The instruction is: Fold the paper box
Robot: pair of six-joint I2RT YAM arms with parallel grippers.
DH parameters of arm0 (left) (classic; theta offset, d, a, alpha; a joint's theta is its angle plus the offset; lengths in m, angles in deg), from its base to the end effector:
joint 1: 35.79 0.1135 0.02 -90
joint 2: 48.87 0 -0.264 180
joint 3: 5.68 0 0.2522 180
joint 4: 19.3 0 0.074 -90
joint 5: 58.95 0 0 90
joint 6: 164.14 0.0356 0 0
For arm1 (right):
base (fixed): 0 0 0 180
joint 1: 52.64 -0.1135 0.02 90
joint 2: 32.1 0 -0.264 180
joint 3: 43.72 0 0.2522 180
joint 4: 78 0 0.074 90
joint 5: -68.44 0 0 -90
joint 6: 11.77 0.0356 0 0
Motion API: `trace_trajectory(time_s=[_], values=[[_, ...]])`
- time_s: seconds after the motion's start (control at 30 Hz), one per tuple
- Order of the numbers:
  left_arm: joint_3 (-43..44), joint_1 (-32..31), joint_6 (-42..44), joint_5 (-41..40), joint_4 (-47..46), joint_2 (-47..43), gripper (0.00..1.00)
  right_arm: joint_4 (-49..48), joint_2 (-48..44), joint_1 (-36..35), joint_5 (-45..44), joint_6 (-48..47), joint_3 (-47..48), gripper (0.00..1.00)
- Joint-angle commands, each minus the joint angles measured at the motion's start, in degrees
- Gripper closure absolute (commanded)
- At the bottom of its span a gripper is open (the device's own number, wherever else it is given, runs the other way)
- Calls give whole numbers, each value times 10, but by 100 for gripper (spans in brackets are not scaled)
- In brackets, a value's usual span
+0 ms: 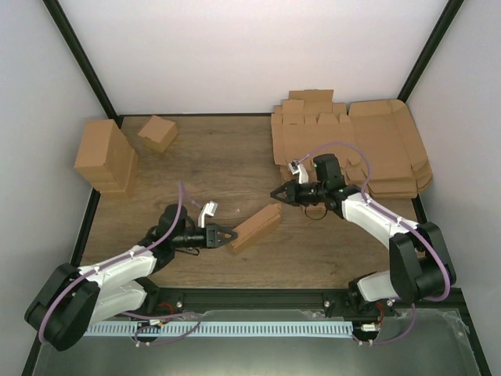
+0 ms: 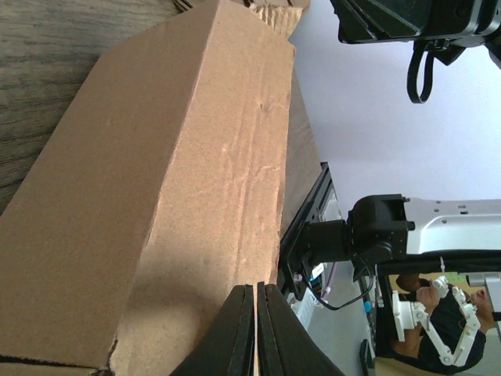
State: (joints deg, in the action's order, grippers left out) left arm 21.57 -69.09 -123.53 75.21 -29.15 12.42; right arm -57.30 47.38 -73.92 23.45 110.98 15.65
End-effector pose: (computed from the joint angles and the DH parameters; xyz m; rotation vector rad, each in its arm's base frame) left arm 0.1477 -0.1267 0.1631 0.2652 2.2707 -1.6185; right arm 0.2552 0.1264 0.2215 -0.2102 2.4010 1.3664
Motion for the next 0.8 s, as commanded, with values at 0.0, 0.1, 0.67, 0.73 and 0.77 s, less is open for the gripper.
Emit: trace_trajectory(time_s=[0.0, 0.1, 0.67, 0.73, 0.77], values=[[18, 3, 19, -2, 33, -10, 96, 13, -11, 3, 16, -17, 22, 99], [25, 3, 26, -4, 51, -17, 96, 22, -18, 3, 4, -41, 27, 99], [187, 3, 165, -63, 317, -39, 82, 28, -121, 3, -89, -149, 3, 99], [204, 3, 174, -66, 333, -32, 77, 30, -129, 3, -96, -160, 6, 99], [212, 2, 181, -67, 342, -28, 76, 30, -133, 3, -99, -165, 6, 99]])
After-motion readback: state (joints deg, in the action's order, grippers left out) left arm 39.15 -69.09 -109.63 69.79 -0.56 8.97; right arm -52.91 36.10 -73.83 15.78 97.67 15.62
